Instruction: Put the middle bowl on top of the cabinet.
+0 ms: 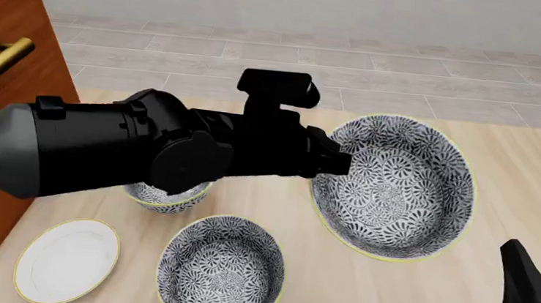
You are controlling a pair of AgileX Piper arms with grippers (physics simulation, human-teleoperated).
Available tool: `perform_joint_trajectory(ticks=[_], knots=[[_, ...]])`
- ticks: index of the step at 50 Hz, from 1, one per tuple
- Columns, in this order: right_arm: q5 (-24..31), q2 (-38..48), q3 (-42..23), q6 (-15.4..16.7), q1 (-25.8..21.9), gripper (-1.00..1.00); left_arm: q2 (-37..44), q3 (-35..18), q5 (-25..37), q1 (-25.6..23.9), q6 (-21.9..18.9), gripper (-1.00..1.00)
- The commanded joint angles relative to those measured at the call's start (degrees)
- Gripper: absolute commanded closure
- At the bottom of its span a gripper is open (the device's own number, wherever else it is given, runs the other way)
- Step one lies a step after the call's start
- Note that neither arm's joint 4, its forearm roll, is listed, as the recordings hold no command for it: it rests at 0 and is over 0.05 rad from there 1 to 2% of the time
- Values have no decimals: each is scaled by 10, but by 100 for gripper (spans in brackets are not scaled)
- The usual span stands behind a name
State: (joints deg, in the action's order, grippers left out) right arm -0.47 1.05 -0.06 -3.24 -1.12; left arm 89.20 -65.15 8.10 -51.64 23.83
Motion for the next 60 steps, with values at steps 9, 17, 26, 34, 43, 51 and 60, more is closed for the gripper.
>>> perform_joint_trajectory(ticks=[9,17,26,34,43,51,60], knots=[[-1,2,-1,-1,2,-100,-27,-18,77,32,-30,100],[-3,4,0,-1,1,-100,-43,-17,103,60,-39,100],[-3,4,0,-1,3,-100,-65,-13,145,116,-25,100],[-1,2,0,-1,4,-100,-69,-20,165,124,-3,100],[0,0,0,-1,4,-100,-82,-19,188,151,7,100],[1,0,0,-1,5,-100,-90,-21,213,171,31,100],[2,0,0,2,4,-100,-98,-36,244,187,72,100]])
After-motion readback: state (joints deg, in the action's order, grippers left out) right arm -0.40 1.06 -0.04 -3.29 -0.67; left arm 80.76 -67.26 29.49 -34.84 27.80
